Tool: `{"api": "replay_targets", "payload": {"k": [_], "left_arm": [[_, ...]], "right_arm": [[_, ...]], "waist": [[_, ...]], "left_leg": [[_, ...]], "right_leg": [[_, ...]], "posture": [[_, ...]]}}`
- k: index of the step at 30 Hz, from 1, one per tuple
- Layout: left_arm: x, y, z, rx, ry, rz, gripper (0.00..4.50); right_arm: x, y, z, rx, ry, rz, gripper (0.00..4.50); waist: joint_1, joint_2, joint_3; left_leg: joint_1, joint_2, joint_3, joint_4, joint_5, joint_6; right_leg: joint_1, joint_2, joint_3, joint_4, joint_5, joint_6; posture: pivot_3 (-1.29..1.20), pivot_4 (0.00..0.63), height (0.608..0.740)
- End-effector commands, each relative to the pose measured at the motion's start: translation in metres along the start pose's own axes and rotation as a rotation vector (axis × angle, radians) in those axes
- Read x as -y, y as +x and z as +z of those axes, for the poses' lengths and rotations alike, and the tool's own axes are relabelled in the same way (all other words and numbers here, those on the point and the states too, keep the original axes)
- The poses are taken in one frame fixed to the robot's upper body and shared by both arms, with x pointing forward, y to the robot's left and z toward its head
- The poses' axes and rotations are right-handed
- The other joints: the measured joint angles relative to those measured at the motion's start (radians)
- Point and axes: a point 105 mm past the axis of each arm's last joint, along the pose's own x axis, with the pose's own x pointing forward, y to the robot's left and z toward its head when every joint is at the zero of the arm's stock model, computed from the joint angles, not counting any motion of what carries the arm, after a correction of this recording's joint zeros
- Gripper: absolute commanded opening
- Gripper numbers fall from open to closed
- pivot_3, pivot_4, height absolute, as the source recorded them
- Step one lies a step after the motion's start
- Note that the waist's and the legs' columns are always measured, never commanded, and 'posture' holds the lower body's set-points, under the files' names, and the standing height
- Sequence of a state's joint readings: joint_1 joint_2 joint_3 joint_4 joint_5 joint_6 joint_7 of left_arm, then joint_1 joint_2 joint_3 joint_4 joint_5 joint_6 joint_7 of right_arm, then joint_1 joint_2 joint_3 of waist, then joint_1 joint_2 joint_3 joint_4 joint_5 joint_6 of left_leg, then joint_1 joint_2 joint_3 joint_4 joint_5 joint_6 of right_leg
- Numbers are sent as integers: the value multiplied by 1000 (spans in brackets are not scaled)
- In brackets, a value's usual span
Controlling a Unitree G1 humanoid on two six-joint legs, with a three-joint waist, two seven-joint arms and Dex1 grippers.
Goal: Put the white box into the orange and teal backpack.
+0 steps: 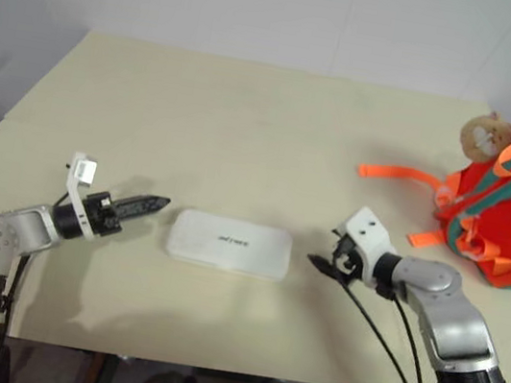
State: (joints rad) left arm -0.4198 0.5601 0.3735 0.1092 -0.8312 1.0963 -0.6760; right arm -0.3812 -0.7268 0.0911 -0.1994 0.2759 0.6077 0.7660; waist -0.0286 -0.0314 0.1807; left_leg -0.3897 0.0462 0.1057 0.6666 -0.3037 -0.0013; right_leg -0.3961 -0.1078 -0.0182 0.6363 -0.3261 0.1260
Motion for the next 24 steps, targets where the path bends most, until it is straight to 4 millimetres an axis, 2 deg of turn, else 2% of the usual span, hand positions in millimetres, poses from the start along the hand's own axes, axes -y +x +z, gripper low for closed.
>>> {"api": "replay_targets", "payload": {"k": [1,18,24], "left_arm": [[8,2,6,18,-24,-35,4470],[15,-3,-14,-119,-182,-46,4470],[19,2,-8,-100,-259,-108,4470]], "right_arm": [[-2,5,14,47,-43,15,4500],[-13,16,22,73,-69,72,4500],[-14,18,24,81,-72,78,4500]], "waist": [[1,0,0],[1,0,0],[1,0,0]], "left_leg": [[0,0,0,0,0,-1],[0,0,-1,0,0,-1],[0,0,-1,0,1,-1]], "right_leg": [[0,0,0,0,0,0],[0,0,0,0,0,0],[0,-1,0,-1,0,0]], "posture": [[0,150,740],[0,150,740],[0,150,740]]}}
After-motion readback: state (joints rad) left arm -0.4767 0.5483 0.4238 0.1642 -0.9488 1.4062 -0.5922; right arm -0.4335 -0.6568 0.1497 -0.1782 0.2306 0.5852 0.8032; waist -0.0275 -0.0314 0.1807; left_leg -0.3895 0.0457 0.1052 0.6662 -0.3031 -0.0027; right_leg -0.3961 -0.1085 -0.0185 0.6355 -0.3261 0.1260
